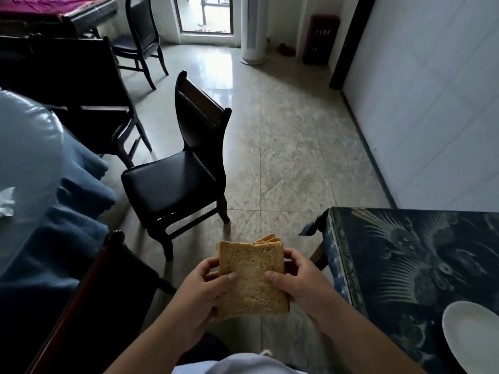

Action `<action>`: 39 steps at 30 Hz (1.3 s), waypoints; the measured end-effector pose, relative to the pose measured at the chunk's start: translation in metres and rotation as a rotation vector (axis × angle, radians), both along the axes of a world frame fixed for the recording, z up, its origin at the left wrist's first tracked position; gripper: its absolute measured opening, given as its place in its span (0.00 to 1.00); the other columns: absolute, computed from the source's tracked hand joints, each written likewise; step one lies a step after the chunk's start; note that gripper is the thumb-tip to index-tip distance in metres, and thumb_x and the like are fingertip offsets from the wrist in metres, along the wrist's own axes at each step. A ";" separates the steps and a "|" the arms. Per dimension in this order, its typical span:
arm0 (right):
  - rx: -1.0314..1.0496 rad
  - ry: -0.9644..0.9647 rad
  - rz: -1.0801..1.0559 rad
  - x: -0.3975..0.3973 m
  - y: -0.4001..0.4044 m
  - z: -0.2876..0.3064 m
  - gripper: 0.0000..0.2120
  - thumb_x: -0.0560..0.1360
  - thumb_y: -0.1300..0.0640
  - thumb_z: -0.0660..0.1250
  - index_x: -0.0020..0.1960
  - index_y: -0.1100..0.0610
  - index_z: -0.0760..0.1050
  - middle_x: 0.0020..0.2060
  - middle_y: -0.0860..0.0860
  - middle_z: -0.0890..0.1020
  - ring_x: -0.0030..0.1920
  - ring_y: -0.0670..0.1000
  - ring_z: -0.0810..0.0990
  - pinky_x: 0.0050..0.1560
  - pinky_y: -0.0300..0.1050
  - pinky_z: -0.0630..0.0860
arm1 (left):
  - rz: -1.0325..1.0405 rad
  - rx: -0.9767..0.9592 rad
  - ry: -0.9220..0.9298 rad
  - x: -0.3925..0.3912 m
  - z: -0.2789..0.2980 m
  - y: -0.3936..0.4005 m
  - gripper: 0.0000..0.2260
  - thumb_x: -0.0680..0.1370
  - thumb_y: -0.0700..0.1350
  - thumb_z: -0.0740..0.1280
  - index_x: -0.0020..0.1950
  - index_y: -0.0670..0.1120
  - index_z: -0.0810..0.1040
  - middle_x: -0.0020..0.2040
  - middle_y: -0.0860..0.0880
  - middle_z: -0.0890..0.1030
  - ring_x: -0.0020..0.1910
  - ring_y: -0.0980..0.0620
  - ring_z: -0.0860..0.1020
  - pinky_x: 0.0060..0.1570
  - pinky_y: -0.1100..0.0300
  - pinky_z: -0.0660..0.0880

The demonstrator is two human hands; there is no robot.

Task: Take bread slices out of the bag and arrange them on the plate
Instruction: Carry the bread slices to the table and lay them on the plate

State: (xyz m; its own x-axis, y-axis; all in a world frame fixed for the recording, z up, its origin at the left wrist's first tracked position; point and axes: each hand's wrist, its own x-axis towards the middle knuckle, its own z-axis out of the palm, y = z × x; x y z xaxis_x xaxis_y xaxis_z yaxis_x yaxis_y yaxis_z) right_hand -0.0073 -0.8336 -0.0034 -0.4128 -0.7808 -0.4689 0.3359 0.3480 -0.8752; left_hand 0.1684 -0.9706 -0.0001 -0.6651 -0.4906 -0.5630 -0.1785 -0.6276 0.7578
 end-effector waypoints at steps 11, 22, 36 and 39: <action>-0.007 0.005 -0.298 -0.059 -0.078 -0.017 0.31 0.62 0.49 0.79 0.62 0.50 0.73 0.54 0.55 0.82 0.51 0.51 0.84 0.44 0.45 0.82 | -0.239 -0.077 -0.083 -0.107 0.002 -0.114 0.20 0.65 0.43 0.77 0.56 0.48 0.80 0.51 0.41 0.85 0.50 0.38 0.83 0.51 0.31 0.77; 0.003 -0.016 -1.098 -0.046 -0.013 -0.019 0.26 0.61 0.49 0.80 0.56 0.46 0.76 0.46 0.45 0.87 0.47 0.49 0.86 0.40 0.43 0.82 | -1.023 -0.134 -0.041 -0.249 0.009 -0.090 0.18 0.68 0.42 0.73 0.58 0.45 0.78 0.50 0.40 0.85 0.48 0.41 0.84 0.50 0.33 0.79; 0.017 -0.016 -1.610 0.037 0.126 -0.003 0.17 0.71 0.62 0.75 0.57 0.51 0.77 0.46 0.49 0.87 0.46 0.51 0.86 0.38 0.42 0.82 | -1.575 -0.109 0.023 -0.268 0.005 0.090 0.19 0.70 0.44 0.73 0.60 0.46 0.77 0.50 0.45 0.85 0.49 0.42 0.84 0.44 0.42 0.82; 0.018 -0.019 -1.615 0.035 0.145 -0.003 0.18 0.72 0.63 0.75 0.58 0.54 0.76 0.47 0.52 0.87 0.47 0.52 0.86 0.40 0.43 0.82 | -1.584 -0.105 0.027 -0.270 0.003 0.110 0.19 0.71 0.44 0.73 0.60 0.46 0.77 0.49 0.45 0.86 0.49 0.42 0.84 0.42 0.46 0.81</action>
